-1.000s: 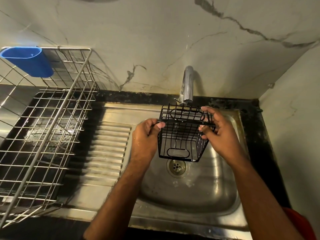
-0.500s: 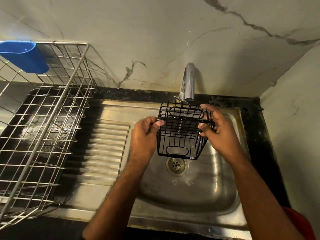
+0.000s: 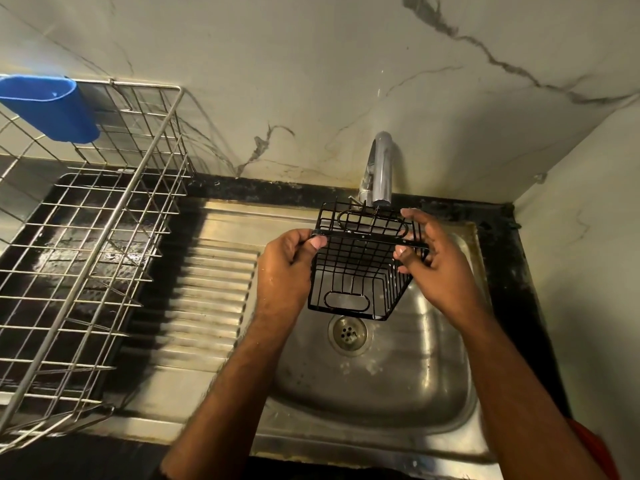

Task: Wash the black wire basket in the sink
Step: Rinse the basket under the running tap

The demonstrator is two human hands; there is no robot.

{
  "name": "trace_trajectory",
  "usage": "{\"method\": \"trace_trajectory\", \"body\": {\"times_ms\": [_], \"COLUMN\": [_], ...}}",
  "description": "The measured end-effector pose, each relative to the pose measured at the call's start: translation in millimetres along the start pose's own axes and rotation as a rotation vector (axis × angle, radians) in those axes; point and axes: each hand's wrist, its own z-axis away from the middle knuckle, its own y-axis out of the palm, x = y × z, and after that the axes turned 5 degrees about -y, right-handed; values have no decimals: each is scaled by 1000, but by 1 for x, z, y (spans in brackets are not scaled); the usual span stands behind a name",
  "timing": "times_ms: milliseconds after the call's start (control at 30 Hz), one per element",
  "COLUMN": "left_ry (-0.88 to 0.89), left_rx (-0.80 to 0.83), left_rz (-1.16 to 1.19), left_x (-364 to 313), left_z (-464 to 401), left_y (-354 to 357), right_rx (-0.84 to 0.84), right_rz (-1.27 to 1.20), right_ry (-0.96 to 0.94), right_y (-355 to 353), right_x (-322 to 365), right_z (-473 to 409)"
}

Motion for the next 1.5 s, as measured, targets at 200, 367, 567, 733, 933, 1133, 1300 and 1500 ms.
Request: {"method": "trace_trajectory", "body": {"times_ms": [200, 367, 567, 733, 933, 1133, 1300, 1500], "left_ry": [7, 32, 25, 42, 56, 59, 13, -28], "left_rx": [29, 19, 20, 46, 63, 65, 78, 103], "left_rz": [10, 10, 19, -1, 1, 0, 6, -96], "left_x": [-1, -2, 2, 2, 3, 0, -7, -18], "left_z": [0, 0, -2, -1, 1, 6, 10, 16], "left_y": [3, 2, 1, 7, 5, -7, -13, -13], "right_rx": [-31, -25, 16, 5, -19, -3, 28, 59], "right_rz": [56, 74, 85, 108, 115, 123, 167, 300], "right_ry": [-11, -14, -6, -25, -54, -73, -109, -103], "right_y": [-7, -7, -8, -13, -14, -9, -11, -17], "right_x": [4, 6, 10, 12, 13, 13, 18, 24], "right_z": [3, 5, 7, 10, 15, 17, 12, 8]}}
